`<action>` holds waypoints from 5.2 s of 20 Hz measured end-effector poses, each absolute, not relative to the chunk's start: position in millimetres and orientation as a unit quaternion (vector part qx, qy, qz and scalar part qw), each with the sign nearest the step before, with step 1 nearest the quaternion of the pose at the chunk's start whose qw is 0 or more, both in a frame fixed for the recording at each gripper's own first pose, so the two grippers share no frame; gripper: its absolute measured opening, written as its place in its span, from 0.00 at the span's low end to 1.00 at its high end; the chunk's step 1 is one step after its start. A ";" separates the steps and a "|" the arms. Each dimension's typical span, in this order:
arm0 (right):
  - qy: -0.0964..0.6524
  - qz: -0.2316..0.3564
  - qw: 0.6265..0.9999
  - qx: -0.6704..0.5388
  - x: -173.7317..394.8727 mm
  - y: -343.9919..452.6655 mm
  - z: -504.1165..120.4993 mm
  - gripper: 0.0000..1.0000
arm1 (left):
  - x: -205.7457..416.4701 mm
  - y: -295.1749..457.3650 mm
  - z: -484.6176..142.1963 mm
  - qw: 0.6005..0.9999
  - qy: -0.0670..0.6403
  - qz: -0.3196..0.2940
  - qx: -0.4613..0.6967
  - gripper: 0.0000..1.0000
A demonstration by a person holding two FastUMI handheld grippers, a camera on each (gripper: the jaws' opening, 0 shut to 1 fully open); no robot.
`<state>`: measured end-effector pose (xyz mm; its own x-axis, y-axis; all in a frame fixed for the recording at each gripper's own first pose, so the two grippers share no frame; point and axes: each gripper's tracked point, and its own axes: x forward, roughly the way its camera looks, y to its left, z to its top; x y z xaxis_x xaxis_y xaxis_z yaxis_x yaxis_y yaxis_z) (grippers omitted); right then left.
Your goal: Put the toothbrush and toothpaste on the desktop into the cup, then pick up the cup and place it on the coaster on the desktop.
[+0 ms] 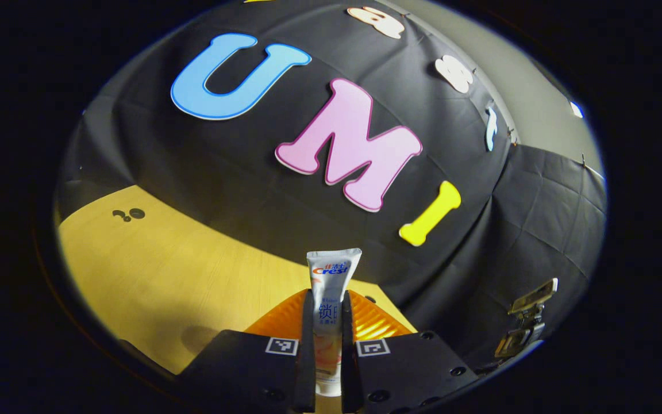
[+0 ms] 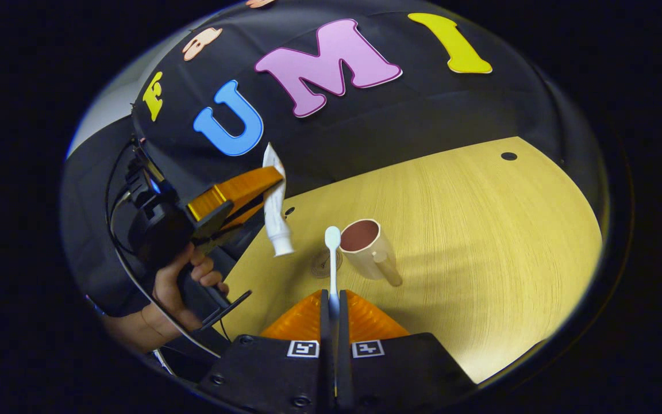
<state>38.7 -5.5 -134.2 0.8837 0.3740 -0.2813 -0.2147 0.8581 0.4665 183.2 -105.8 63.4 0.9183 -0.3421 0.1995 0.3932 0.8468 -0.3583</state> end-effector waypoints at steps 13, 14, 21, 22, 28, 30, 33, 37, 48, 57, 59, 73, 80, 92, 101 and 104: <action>0.219 0.180 0.934 0.216 41.6 -31.6 -152.6 0.06 | 268.5 -118.1 13.3 0.975 -0.077 -0.125 -0.165 0.22; 0.220 0.179 0.934 0.217 42.3 -33.6 -154.2 0.06 | 272.3 -120.1 7.2 0.977 -0.071 -0.122 -0.160 0.22; 0.223 0.170 0.932 0.229 40.8 -50.1 -157.0 0.06 | 279.7 -126.7 -30.5 0.981 -0.034 -0.115 -0.151 0.25; 0.222 0.169 0.932 0.232 41.4 -50.9 -155.5 0.06 | 277.7 -128.2 -35.0 0.981 -0.029 -0.117 -0.154 0.26; 0.214 0.171 0.930 0.246 46.7 -50.2 -149.1 0.06 | 267.2 -140.3 -54.5 0.981 0.005 -0.136 -0.137 0.43; 0.211 0.172 0.929 0.252 46.4 -47.8 -145.7 0.06 | 263.9 -141.9 -56.7 0.981 0.008 -0.139 -0.134 0.46; 0.204 0.180 0.922 0.275 47.1 -39.5 -135.8 0.06 | 257.2 -139.8 -54.6 0.981 0.013 -0.142 -0.134 0.47; 0.171 0.186 0.910 0.330 59.8 -31.0 -105.9 0.06 | 243.4 -129.1 -51.2 0.986 0.019 -0.130 -0.105 0.66; 0.051 0.181 0.900 0.393 126.4 -24.6 -37.9 0.06 | 127.2 -76.6 -30.7 0.987 0.027 -0.141 -0.078 0.70; -0.036 0.212 0.945 0.246 191.0 13.9 1.8 0.06 | 68.0 -44.6 -67.1 0.986 0.057 -0.119 -0.105 0.70; -0.041 0.223 0.951 0.208 201.6 27.7 -5.4 0.06 | 61.4 -34.9 -75.3 0.985 0.062 -0.107 -0.117 0.70; -0.011 0.217 0.975 0.040 251.7 39.5 -61.9 0.06 | 44.9 3.2 -96.2 0.981 0.077 -0.085 -0.158 0.70; 0.004 0.203 0.978 0.049 242.9 33.5 -69.8 0.07 | 48.2 2.8 -96.0 0.980 0.078 -0.093 -0.159 0.70; -0.009 0.194 0.980 0.050 251.8 33.7 -71.6 0.09 | 46.4 5.4 -96.8 0.982 0.075 -0.088 -0.153 0.70; -0.001 0.188 0.981 0.054 238.0 32.1 -74.7 0.13 | 39.4 13.6 -96.5 0.982 0.073 -0.075 -0.159 0.70; 0.011 0.187 0.981 0.053 230.7 29.9 -76.4 0.17 | 40.1 14.2 -94.4 0.982 0.072 -0.076 -0.158 0.70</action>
<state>230.7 29.9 -76.4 0.9301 0.3674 -0.0009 -0.3652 0.9246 0.1085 40.1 14.2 -94.4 0.9780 -0.1716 -0.1183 0.1257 0.9384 -0.3220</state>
